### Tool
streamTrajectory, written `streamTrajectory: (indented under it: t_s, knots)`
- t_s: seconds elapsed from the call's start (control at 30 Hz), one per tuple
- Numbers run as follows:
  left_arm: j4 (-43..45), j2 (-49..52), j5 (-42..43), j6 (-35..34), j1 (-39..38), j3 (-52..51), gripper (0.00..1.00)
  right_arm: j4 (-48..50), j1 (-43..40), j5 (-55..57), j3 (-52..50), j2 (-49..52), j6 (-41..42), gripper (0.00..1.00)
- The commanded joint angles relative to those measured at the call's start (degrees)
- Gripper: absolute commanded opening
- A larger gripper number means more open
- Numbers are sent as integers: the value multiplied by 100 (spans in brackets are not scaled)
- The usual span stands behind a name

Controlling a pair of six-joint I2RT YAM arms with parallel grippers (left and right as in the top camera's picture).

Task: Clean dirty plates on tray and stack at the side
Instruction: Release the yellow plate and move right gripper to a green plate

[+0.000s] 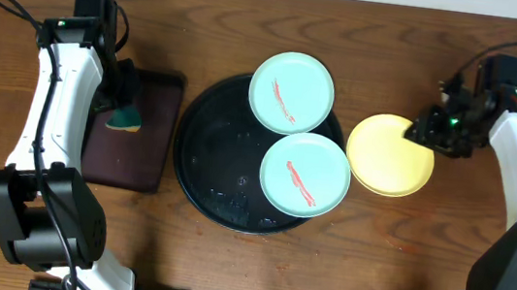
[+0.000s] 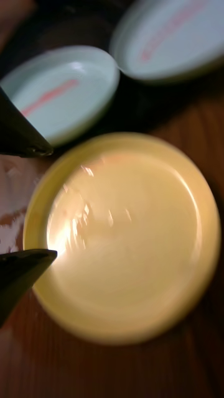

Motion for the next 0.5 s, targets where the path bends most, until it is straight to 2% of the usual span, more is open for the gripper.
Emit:
streamTrajectory:
  t_s: [0.0,0.1,0.27,0.47]
  knots:
    - [-15,26,-94,96,13,-24,7,-96,404,-667,-96,20,-442,50]
    - [-15,26,-94,96,13,-24,7,-116,732,-667,-295,28,-459,56]
    - [-15,26,-94,94,13,-24,7,101,1237,-415,-688,39,-555,59]
    - [-15,26,-94,94,13,-24,8,1143,1517,-251,-1272,39,-516,59]
